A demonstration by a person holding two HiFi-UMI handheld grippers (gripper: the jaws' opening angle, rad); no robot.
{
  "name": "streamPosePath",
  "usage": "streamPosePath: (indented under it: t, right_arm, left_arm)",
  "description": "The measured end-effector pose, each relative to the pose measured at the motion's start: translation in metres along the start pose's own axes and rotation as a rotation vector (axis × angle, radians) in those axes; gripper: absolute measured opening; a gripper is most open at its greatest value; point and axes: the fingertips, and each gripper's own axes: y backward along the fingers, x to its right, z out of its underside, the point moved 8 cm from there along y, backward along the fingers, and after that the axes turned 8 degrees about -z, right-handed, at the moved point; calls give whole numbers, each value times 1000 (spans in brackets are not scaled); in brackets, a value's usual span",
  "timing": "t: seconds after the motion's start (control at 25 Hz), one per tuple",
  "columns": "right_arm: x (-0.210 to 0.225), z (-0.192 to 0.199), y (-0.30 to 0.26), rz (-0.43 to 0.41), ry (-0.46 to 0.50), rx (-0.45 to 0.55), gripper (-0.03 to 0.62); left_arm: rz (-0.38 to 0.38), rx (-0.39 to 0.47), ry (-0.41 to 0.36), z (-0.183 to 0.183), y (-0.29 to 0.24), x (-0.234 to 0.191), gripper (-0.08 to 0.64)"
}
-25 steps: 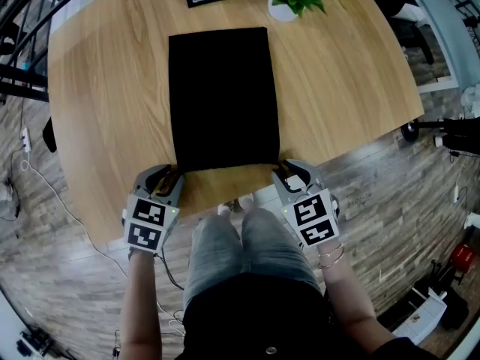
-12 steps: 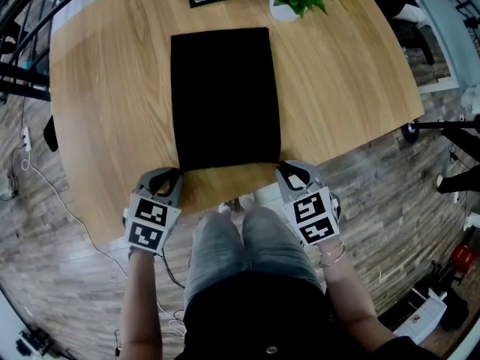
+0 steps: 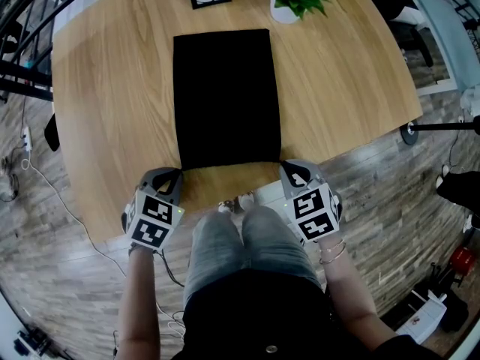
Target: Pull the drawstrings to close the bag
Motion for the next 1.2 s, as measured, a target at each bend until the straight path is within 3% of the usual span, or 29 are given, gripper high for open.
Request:
streamPosePath:
  t: [0.36, 0.76, 1.2]
  right_arm:
    - [6, -16, 20, 33, 3, 67, 3]
    - [19, -51, 57, 111, 11, 216, 3]
    - [35, -89, 105, 187, 40, 350, 3]
  left_arm:
    - [-11, 93, 133, -13, 21, -6, 18]
    - [5, 364, 332, -48, 62, -23, 18]
    - [-57, 501, 366, -75, 101, -38, 18]
